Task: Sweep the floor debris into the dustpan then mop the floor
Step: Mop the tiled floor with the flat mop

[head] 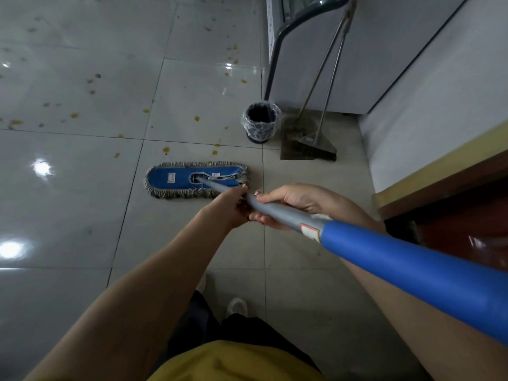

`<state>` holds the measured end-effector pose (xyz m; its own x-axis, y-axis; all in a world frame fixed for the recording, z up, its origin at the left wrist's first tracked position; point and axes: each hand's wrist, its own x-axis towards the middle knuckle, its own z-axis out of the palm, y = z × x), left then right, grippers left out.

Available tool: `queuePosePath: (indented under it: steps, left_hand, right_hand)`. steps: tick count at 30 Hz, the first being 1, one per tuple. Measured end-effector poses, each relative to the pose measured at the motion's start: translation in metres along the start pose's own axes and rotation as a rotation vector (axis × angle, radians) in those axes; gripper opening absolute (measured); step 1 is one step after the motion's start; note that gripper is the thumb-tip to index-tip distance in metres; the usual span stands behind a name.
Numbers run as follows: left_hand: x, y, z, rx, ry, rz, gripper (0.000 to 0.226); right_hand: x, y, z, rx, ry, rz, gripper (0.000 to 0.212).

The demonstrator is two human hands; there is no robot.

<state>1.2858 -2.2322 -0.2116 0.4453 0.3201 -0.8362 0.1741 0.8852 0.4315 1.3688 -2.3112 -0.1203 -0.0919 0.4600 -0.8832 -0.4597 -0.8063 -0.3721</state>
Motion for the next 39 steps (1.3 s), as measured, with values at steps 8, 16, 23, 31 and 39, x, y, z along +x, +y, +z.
queuePosePath:
  steps: [8,16,23,31,39]
  left_hand:
    - [0.002,0.000,-0.004,-0.142,-0.033,-0.109,0.044]
    - [0.003,0.000,-0.003,0.020,0.091,-0.112,0.048]
    - [0.019,-0.016,-0.007,-0.036,0.171,-0.118,0.027]
    - [0.035,-0.004,-0.025,0.073,0.215,-0.128,0.037]
    - [0.054,0.024,-0.056,0.131,0.198,-0.113,0.033]
  right_hand:
    - [0.012,0.013,0.008,0.141,0.025,0.020,0.024]
    - [0.022,0.017,0.011,0.385,-0.034,0.080,0.027]
    - [0.030,0.037,0.012,0.278,-0.039,0.217,0.038]
    - [0.055,0.027,0.030,0.241,-0.050,0.190,0.039]
    - [0.089,0.012,0.053,0.220,0.005,0.120,0.039]
